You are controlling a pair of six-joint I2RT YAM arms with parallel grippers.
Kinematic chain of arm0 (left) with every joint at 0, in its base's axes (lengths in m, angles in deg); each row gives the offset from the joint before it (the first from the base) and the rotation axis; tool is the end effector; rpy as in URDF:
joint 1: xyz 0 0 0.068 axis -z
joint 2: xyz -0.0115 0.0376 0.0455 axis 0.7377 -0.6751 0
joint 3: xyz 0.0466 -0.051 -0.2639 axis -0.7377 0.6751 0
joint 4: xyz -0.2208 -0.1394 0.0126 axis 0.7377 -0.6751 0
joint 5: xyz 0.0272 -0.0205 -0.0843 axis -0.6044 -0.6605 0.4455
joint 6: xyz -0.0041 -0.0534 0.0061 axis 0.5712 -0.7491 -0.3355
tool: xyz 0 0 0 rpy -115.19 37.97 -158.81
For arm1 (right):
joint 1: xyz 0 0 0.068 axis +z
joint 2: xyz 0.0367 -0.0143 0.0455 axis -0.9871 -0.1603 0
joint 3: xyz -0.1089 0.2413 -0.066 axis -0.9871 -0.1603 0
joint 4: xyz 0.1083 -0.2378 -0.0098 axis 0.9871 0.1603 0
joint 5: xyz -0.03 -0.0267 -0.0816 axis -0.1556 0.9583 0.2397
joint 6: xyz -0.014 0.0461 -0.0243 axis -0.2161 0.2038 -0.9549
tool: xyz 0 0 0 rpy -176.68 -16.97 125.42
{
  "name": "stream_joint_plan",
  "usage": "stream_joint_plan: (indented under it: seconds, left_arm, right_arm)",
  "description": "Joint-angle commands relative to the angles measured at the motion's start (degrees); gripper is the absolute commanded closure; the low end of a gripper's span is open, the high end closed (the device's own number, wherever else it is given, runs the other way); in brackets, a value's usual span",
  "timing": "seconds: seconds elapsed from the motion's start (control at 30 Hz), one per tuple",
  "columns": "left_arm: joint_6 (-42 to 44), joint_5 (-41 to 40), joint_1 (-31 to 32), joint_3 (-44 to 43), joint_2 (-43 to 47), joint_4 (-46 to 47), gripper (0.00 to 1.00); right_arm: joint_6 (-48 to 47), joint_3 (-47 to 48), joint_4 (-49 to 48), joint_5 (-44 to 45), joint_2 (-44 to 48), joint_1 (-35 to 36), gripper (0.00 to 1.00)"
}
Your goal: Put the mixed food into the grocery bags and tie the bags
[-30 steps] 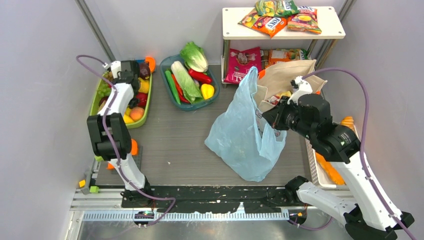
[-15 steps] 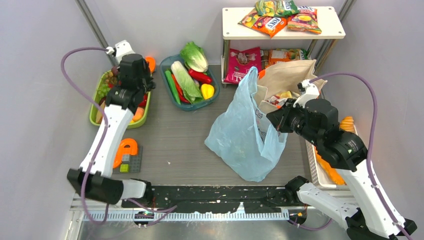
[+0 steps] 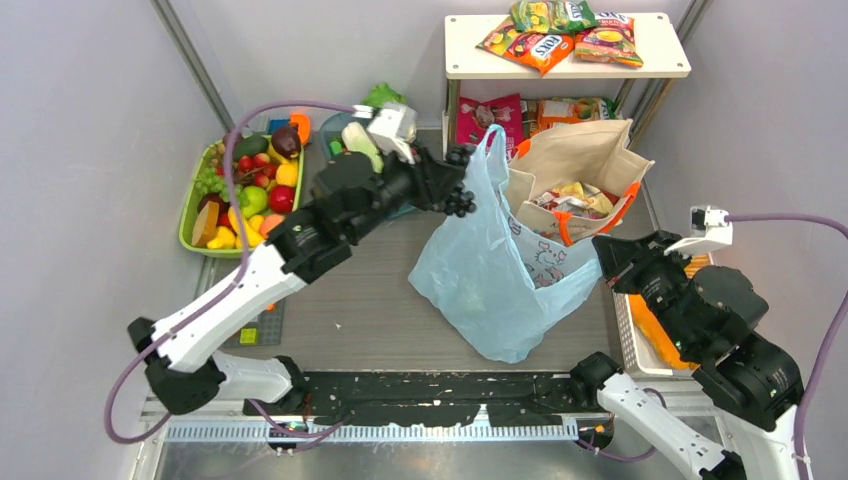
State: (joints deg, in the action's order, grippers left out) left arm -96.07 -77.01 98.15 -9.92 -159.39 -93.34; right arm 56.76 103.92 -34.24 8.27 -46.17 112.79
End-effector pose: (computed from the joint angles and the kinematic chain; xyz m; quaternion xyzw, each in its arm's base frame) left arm 0.1727 -0.2017 0.4812 0.0881 0.6971 -0.4019 0.5872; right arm 0.0430 0.0135 0.4379 0.0977 0.7668 0.2193 0.5953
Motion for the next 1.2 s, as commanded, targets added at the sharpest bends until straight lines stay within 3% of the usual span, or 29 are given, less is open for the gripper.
stream_joint_plan:
  seconds: [0.0,0.17,0.53,0.9,1.03,1.17]
  left_arm:
    - [3.19,3.98,6.17,-3.12,-5.09,7.71,0.91]
    - [8.42,3.92,11.88,-8.75,-11.74,9.67,0.91]
    - [10.33,10.66,14.66,-16.94,-22.74,8.18,0.96]
    - [16.83,9.71,18.08,-1.48,-22.46,12.45,1.00]
    - [19.83,19.25,18.10,8.03,-19.06,16.32,1.00]
    - [23.36,20.48,18.03,12.05,-17.28,11.75,1.00]
  right_arm:
    - [0.96,-4.30,-3.94,2.95,2.45,-0.29,0.95]
    - [0.98,-8.10,-5.76,1.76,5.61,-0.27,0.95]
    - [-0.25,-8.40,-7.13,0.38,6.88,-0.27,0.95]
    - [-1.50,-6.73,-8.41,2.36,6.84,-0.23,0.95]
    - [-1.75,-6.62,-8.17,3.17,7.10,-0.28,0.95]
    - [-1.88,-6.72,-8.04,3.32,6.73,-0.28,0.95]
